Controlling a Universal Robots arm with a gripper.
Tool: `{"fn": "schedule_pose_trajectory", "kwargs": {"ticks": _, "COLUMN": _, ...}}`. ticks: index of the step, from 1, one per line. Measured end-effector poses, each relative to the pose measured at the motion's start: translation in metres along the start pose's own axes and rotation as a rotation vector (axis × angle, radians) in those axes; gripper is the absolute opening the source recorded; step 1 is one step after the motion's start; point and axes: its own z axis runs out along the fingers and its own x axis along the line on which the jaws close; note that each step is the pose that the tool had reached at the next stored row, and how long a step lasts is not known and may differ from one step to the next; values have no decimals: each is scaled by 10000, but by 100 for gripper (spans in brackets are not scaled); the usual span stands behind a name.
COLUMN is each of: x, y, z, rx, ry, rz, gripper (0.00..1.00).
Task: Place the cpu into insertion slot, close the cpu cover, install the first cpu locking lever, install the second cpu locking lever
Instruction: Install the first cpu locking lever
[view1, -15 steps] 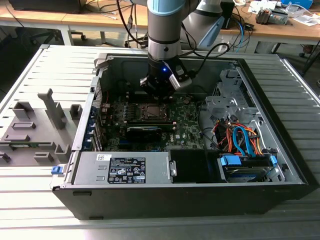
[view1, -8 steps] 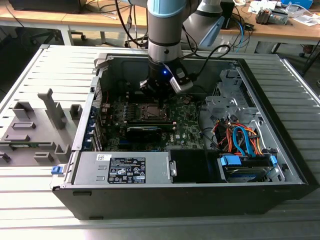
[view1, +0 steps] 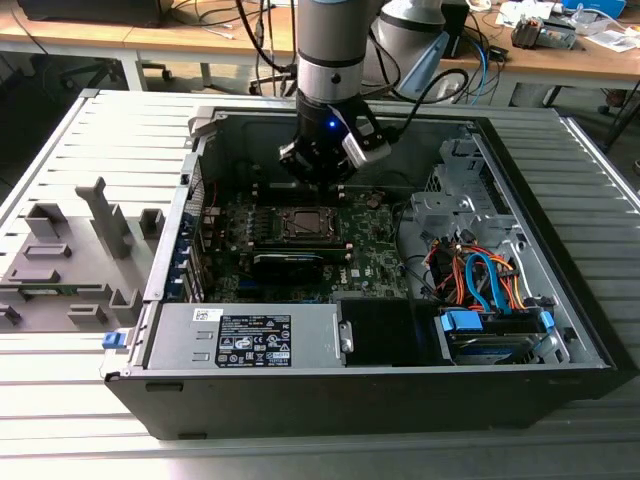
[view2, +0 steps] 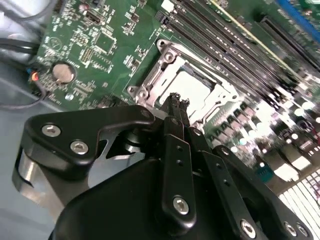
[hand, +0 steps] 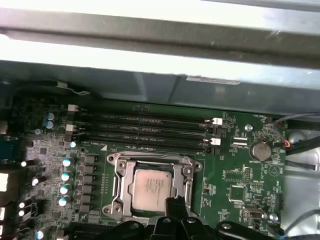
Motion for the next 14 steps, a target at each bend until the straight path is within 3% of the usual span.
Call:
{"fn": "schedule_pose_trajectory", "kwargs": {"ticks": 4, "x": -4, "y": 0, "z": -145, "rx": 1, "ry": 1, "rz": -1, "gripper": 11}}
{"fn": "schedule_pose_trajectory", "kwargs": {"ticks": 8, "x": -5, "y": 0, "z": -147, "rx": 1, "ry": -1, "rz": -1, "gripper": 11}}
{"fn": "schedule_pose_trajectory", "kwargs": {"ticks": 12, "x": -5, "y": 0, "z": -138, "rx": 191, "ry": 15, "rz": 548, "gripper": 11}}
{"fn": "schedule_pose_trajectory", "kwargs": {"ticks": 14, "x": -5, "y": -1, "z": -138, "rx": 203, "ry": 17, "rz": 610, "gripper": 11}}
